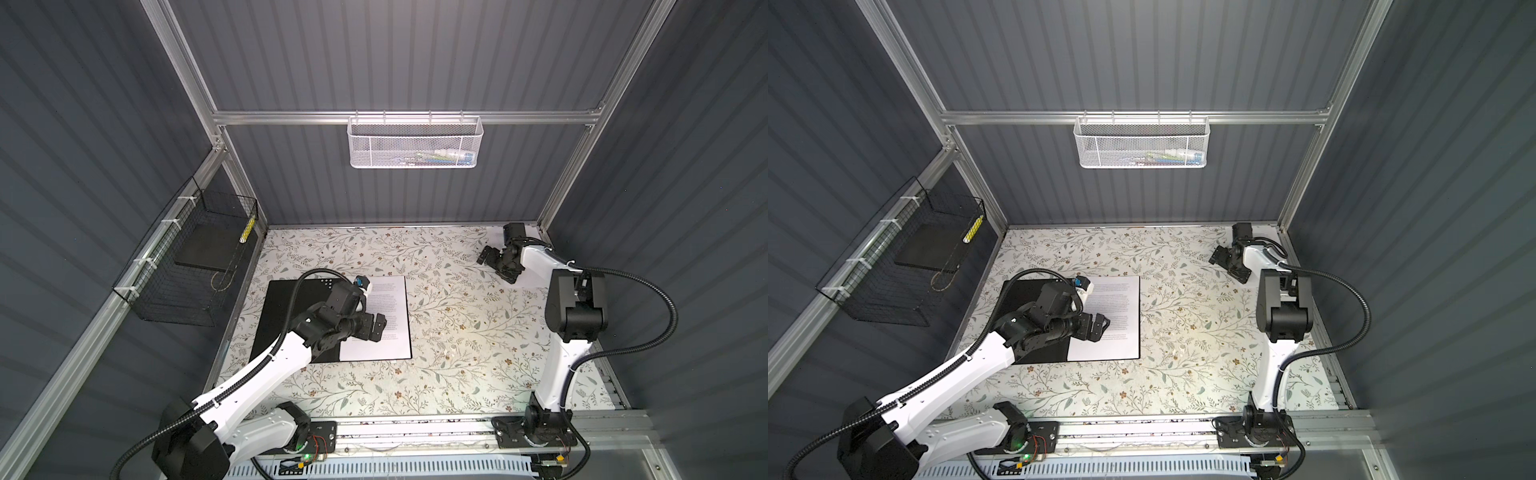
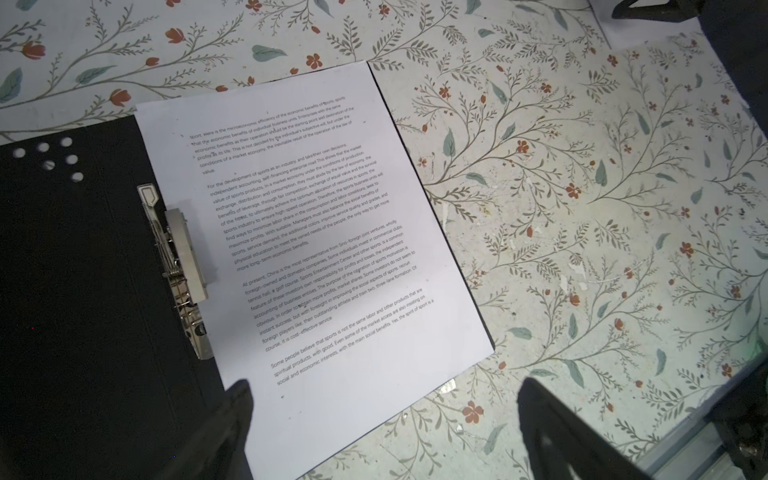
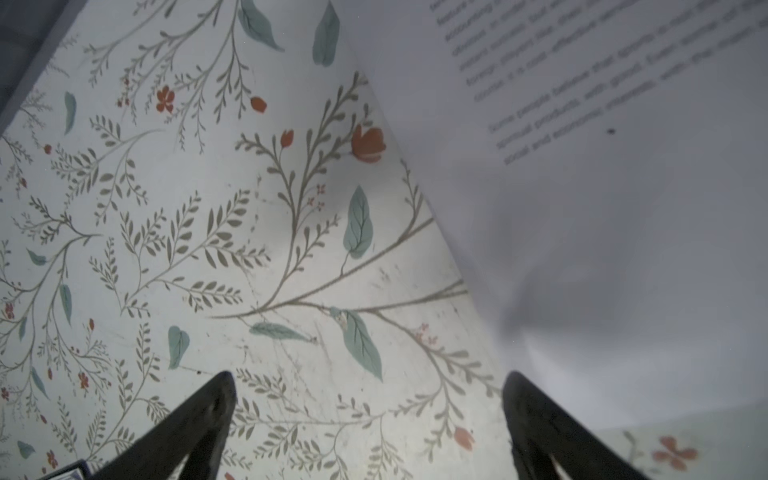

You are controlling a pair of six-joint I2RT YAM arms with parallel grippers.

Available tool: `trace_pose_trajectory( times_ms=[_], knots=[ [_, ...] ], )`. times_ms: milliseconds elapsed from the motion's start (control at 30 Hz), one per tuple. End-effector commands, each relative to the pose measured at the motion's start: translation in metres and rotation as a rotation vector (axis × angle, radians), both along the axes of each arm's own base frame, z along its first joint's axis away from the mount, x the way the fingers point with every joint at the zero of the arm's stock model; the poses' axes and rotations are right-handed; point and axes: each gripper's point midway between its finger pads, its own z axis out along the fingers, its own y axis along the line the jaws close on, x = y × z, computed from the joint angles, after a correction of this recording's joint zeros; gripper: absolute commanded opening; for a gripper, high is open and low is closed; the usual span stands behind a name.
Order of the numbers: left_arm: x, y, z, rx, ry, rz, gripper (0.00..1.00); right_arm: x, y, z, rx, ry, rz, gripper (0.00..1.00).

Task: Put the files into the folder
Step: 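Move the right gripper to the loose printed sheets farther from the robot, then press a loose printed sheet with the right gripper while the left reaches over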

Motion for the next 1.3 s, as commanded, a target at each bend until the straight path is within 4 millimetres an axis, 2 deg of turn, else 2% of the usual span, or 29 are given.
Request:
trace_pose_trajectory(
  times_ms=[0, 167, 300, 400, 633, 733, 900, 1067, 1200, 1267],
  knots=[
    [0.001, -0.003, 0.017, -0.047, -0.021, -0.008, 1.0, 0.006, 0.002, -0.001, 0.031, 0.025, 0.012, 0.99],
    [0.0, -0.002, 0.021, -0.055, -0.038, -0.006, 1.0, 0.014, -0.019, -0.007, 0.075, 0.029, -0.047, 0.99],
    [-0.001, -0.002, 0.024, -0.063, -0.043, -0.009, 1.0, 0.01, -0.032, -0.017, 0.133, 0.064, -0.126, 0.99],
    [-0.001, -0.003, 0.027, -0.071, -0.047, -0.013, 1.0, 0.005, -0.028, -0.022, 0.165, 0.09, -0.132, 0.99],
    [0.0, -0.001, 0.034, -0.096, -0.058, -0.006, 1.0, -0.009, -0.008, -0.018, 0.248, 0.126, -0.125, 0.99],
    [0.0, 0.002, 0.04, -0.11, -0.074, 0.006, 1.0, -0.021, 0.014, -0.014, 0.321, 0.122, -0.103, 0.99],
    [-0.001, 0.0, 0.053, -0.211, -0.108, 0.045, 1.0, -0.058, 0.051, -0.012, 0.385, 0.086, -0.111, 0.99],
    [-0.003, -0.007, 0.055, -0.27, -0.082, 0.05, 1.0, -0.121, 0.087, -0.019, 0.431, 0.072, -0.164, 0.99],
    [-0.01, -0.029, 0.062, -0.368, -0.004, -0.018, 1.0, -0.177, 0.137, -0.027, 0.353, 0.047, -0.133, 0.99],
    [-0.01, -0.039, 0.062, -0.399, 0.029, -0.042, 1.0, -0.189, 0.155, -0.027, 0.391, 0.049, -0.106, 0.99]
  ],
)
